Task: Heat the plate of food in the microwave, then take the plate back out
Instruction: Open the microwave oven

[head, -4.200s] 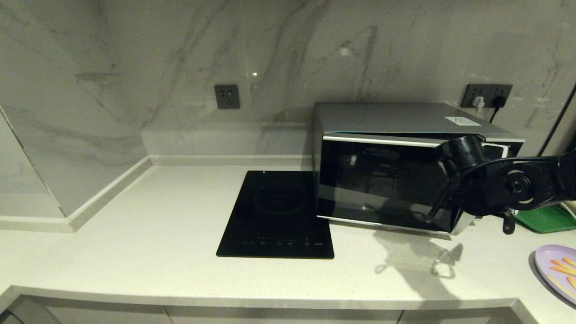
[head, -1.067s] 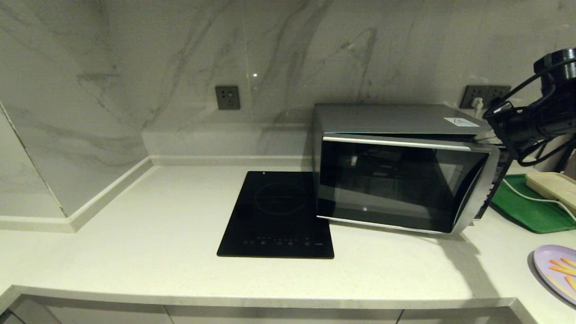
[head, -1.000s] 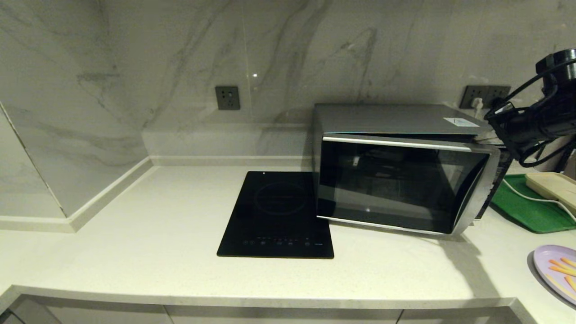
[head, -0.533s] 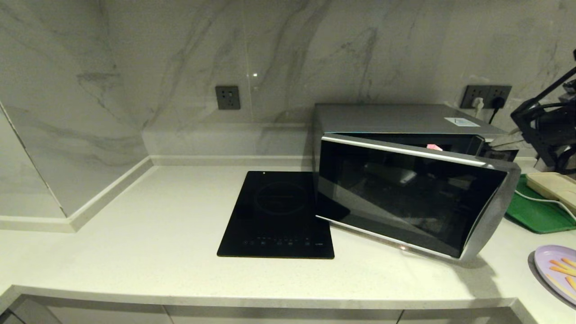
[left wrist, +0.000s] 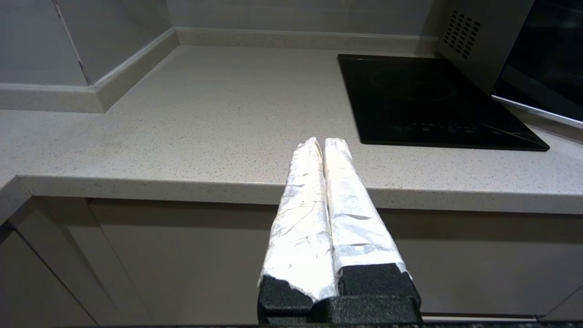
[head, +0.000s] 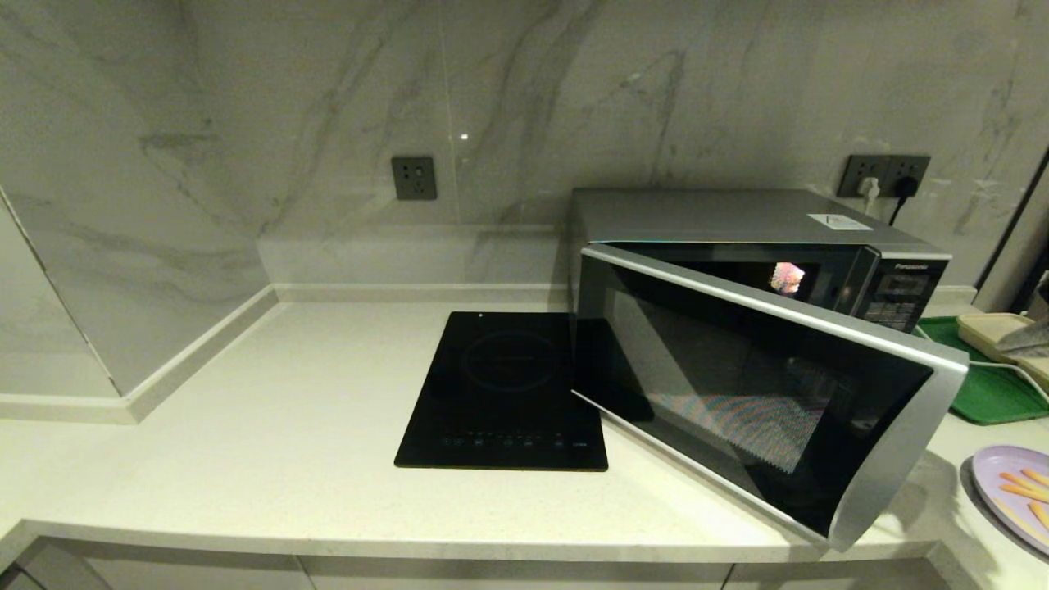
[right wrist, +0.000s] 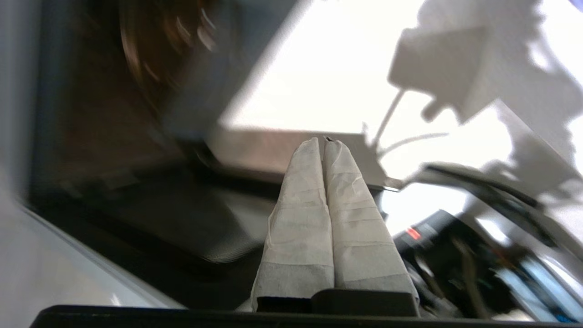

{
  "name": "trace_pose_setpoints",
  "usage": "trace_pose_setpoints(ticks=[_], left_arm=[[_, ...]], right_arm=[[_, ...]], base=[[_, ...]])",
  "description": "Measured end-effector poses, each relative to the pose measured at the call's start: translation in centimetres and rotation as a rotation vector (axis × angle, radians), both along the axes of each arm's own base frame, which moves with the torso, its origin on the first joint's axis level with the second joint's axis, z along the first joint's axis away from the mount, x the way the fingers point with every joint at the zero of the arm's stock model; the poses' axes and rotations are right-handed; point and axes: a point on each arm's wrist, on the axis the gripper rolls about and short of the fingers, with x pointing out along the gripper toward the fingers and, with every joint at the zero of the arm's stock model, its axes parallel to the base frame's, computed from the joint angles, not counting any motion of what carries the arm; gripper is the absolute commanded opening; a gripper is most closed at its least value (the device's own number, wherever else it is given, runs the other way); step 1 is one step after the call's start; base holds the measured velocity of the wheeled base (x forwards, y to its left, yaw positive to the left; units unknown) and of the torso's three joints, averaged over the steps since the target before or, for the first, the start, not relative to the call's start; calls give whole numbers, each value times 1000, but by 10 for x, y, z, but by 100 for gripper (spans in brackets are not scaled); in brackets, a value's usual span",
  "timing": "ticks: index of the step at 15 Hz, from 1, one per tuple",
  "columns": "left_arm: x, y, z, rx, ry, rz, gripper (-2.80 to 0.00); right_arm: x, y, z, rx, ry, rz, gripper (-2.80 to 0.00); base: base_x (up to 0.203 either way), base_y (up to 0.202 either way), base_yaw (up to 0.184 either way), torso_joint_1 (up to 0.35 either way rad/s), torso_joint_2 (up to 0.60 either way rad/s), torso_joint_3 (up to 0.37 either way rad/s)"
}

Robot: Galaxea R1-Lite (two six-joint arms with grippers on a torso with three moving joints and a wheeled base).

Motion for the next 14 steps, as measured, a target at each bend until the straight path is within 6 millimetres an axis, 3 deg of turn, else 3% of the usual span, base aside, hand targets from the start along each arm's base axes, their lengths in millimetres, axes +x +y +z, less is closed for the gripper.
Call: trace_pose_setpoints(ticks=[3, 5, 10, 14], left_arm=[[0, 0, 0, 0, 0, 0, -280], [0, 0, 0, 0, 0, 0, -280], [0, 0, 0, 0, 0, 0, -280], [0, 0, 0, 0, 0, 0, -280]], right_arm=[[-26, 17, -23, -25, 62, 164, -280], [-39, 41, -30, -74, 71, 332, -280], [-56, 105, -23, -159, 0, 700, -280], [-66, 138, -18, -174, -44, 883, -280]], base=[[0, 0, 0, 0, 0, 0], [0, 0, 0, 0, 0, 0], [0, 0, 0, 0, 0, 0], [0, 0, 0, 0, 0, 0]])
